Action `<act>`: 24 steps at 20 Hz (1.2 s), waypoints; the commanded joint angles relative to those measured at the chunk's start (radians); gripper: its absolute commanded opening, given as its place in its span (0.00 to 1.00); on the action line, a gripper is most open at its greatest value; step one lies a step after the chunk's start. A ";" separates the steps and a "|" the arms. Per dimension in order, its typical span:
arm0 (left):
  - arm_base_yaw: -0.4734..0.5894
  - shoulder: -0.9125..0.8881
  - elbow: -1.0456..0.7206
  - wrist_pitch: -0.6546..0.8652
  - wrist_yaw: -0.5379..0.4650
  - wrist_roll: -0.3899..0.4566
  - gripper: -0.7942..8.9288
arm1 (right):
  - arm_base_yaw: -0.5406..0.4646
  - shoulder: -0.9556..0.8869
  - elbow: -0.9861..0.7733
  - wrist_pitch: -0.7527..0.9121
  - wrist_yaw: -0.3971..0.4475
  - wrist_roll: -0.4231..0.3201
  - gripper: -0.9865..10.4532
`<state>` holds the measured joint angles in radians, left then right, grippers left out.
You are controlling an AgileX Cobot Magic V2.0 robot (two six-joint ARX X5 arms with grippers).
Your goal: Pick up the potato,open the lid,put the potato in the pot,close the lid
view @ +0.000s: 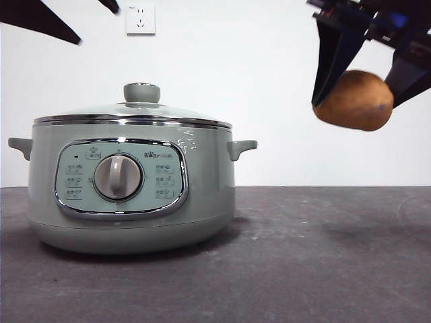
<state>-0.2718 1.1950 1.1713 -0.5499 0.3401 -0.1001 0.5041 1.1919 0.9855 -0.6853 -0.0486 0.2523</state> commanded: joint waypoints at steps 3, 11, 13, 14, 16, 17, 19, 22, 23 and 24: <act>-0.086 0.138 0.071 0.007 -0.101 0.051 0.50 | 0.000 -0.016 0.000 -0.018 0.004 -0.008 0.08; -0.174 0.277 0.071 0.049 -0.205 0.103 0.50 | 0.000 -0.016 0.000 -0.022 0.004 -0.008 0.08; -0.181 0.285 0.071 0.050 -0.211 0.105 0.49 | 0.000 -0.016 0.000 -0.022 0.004 -0.008 0.08; -0.181 0.285 0.072 0.051 -0.211 0.105 0.44 | 0.000 -0.016 0.000 -0.022 0.004 -0.008 0.08; -0.181 0.285 0.071 0.046 -0.211 0.106 0.20 | 0.000 -0.016 0.000 -0.022 0.004 -0.007 0.08; -0.180 0.285 0.071 0.040 -0.211 0.112 0.10 | 0.000 -0.016 0.000 -0.022 0.004 -0.007 0.08; -0.180 0.285 0.071 0.032 -0.211 0.131 0.07 | 0.000 -0.016 0.000 -0.022 0.004 -0.007 0.08; -0.181 0.285 0.072 0.049 -0.211 0.131 0.07 | 0.000 -0.016 0.000 -0.016 0.003 -0.007 0.08; -0.180 0.282 0.077 0.056 -0.211 0.131 0.07 | 0.000 -0.016 0.000 -0.008 0.002 -0.007 0.08; -0.180 0.281 0.088 0.058 -0.213 0.131 0.07 | 0.000 -0.016 0.000 0.005 0.001 -0.007 0.08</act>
<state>-0.4507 1.4769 1.2472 -0.5102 0.1184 0.0185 0.5037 1.1767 0.9855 -0.6876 -0.0509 0.2501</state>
